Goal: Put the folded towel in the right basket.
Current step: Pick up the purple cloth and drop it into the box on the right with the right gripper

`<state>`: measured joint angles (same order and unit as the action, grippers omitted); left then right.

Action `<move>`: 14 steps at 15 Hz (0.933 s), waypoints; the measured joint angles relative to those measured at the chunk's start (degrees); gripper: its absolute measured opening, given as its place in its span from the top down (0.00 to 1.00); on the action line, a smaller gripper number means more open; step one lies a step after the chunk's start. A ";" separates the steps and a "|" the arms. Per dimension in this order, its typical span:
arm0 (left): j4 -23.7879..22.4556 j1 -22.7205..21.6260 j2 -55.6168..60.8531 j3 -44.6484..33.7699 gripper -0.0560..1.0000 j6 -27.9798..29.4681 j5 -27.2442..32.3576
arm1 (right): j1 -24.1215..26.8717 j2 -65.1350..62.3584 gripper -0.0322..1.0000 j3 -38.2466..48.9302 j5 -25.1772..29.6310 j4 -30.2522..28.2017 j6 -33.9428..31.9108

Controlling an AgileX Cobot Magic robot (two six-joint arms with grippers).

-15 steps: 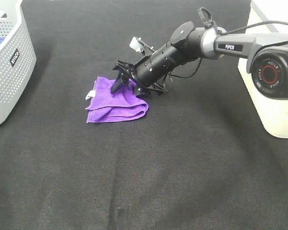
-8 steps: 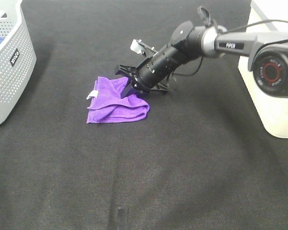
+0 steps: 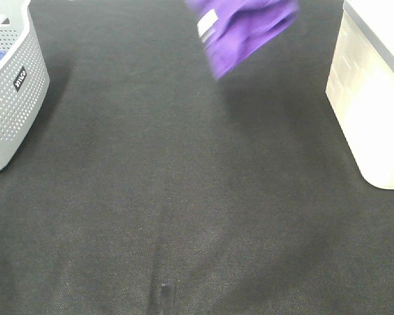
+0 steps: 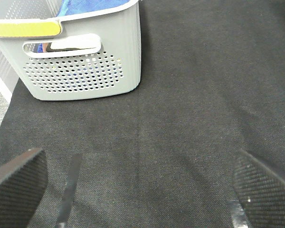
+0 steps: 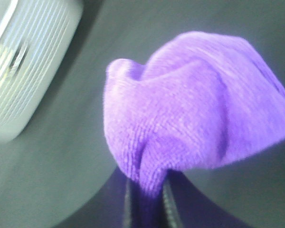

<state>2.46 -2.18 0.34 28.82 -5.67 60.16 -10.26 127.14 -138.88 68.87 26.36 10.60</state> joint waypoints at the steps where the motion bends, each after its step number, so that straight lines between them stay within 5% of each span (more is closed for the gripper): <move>1: -0.29 0.00 0.00 0.00 0.01 0.00 0.00 | 3.32 -2.52 0.91 -0.17 0.11 -2.46 -0.74; 7: -0.57 0.00 0.00 0.00 0.01 0.00 0.00 | 20.80 -9.51 0.91 -0.46 0.52 -16.79 -0.92; 11: -0.57 0.00 0.00 0.00 0.01 0.00 0.00 | 25.15 -7.05 0.86 5.84 0.63 -19.48 -0.92; 12: -0.57 0.00 0.00 0.00 0.01 0.00 0.00 | 25.15 -6.53 0.76 8.77 0.74 -20.63 -0.97; 14: -0.57 0.00 0.00 0.00 0.01 0.00 0.00 | 25.10 -6.07 0.33 14.50 -0.06 -21.08 -1.38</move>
<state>1.89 -2.18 0.34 28.82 -5.67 60.16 14.84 121.07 -124.39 68.81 5.27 9.22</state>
